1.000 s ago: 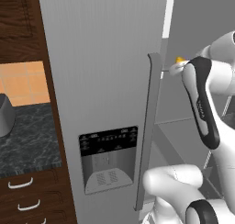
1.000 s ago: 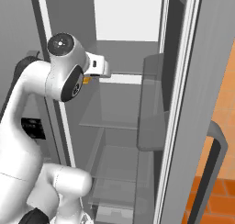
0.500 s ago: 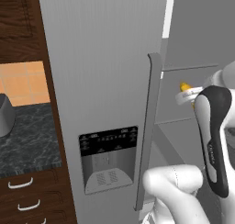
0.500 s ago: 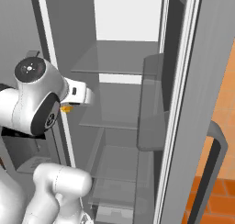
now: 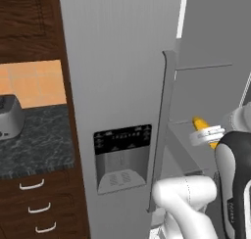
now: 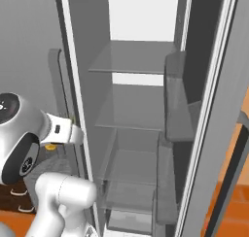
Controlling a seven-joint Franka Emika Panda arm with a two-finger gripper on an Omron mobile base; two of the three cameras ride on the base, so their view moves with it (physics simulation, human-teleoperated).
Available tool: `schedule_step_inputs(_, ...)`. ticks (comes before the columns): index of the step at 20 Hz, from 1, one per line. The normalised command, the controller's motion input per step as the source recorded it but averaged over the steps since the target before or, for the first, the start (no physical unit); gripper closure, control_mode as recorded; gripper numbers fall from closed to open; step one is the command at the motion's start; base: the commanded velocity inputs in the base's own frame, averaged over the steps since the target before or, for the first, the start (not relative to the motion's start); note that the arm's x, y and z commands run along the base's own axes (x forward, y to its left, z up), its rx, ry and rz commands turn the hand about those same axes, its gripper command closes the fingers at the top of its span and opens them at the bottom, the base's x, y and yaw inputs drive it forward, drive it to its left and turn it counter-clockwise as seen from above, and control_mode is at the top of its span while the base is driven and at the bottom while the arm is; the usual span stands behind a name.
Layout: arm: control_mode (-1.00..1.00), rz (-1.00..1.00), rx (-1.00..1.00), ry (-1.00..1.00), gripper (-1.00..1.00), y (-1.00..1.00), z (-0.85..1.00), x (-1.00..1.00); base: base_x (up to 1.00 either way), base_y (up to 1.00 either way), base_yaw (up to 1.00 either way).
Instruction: Place one corn and one fish in each tupperware on the nearby counter, to pack two identical lunches.
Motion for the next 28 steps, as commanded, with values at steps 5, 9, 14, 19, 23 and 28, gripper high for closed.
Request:
schedule_step_inputs(5,1.0,0.0,0.0,0.0,1.0,0.0,0.0,0.0,-0.74,1.0,0.0)
schedule_step_inputs(9,1.0,0.0,0.0,0.0,1.0,0.0,0.0,0.0,-0.1,1.0,0.0)
schedule_step_inputs(14,1.0,0.0,0.0,0.0,1.0,0.0,0.0,0.0,0.01,1.0,0.0)
schedule_step_inputs(19,1.0,0.0,0.0,0.0,1.0,0.0,0.0,0.0,0.08,1.0,0.0)
schedule_step_inputs(23,1.0,0.0,0.0,0.0,1.0,0.0,0.0,0.0,0.54,1.0,0.0)
schedule_step_inputs(28,1.0,0.0,0.0,0.0,1.0,0.0,0.0,0.0,0.87,1.0,0.0)
